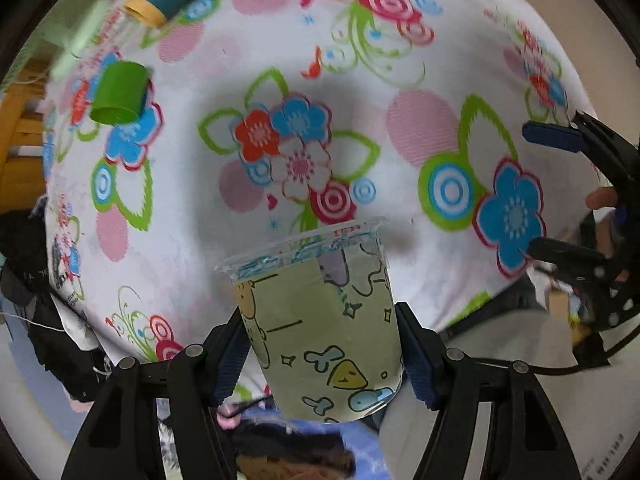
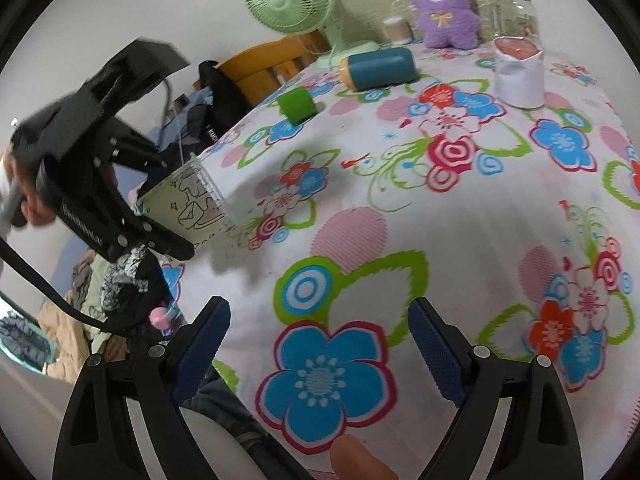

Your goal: Flip cup upside down

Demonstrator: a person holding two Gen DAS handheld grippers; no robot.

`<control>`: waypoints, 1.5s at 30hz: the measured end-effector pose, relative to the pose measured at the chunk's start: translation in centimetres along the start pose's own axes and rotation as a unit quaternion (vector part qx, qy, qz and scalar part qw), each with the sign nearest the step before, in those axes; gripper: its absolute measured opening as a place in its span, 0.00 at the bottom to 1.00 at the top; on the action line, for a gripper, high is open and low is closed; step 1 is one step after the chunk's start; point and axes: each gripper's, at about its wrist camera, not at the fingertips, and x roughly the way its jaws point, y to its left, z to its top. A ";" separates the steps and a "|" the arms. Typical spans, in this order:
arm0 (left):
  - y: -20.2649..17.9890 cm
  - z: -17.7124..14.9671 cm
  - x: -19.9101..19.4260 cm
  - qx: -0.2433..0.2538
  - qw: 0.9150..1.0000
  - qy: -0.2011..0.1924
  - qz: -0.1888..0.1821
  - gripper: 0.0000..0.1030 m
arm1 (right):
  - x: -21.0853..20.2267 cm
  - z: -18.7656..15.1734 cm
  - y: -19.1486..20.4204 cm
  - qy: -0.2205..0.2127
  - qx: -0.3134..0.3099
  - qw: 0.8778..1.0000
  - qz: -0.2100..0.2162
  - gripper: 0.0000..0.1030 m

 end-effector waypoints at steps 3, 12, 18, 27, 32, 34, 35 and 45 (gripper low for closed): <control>0.2 0.8 0.3 0.013 0.999 0.046 -0.001 0.68 | 0.6 -0.3 0.4 0.006 -0.001 1.000 0.008 0.89; -0.3 2.8 3.1 0.052 0.982 0.173 0.050 0.68 | 1.5 -0.9 0.9 0.004 0.004 1.000 0.027 0.89; -2.0 4.1 5.5 0.086 0.960 0.254 0.083 0.68 | 1.6 -1.3 1.1 -0.009 0.012 0.999 0.031 0.89; -4.5 7.1 6.7 0.129 0.934 0.310 0.120 0.69 | 1.5 -1.3 0.7 -0.018 0.016 0.999 0.042 0.89; -5.5 8.5 6.5 0.121 0.940 0.302 0.105 0.76 | 1.7 -0.9 0.7 -0.021 0.012 0.999 0.038 0.89; -5.7 8.7 6.8 0.113 0.942 0.299 0.102 0.83 | 1.6 -0.8 0.8 -0.023 0.010 0.999 0.036 0.89; -5.5 8.6 6.9 0.111 0.943 0.298 0.101 0.87 | 1.6 -0.7 0.8 -0.024 0.010 0.999 0.036 0.89; -3.1 7.2 4.9 0.095 0.958 0.257 0.082 1.00 | 1.5 0.2 1.0 -0.031 0.010 0.999 0.018 0.89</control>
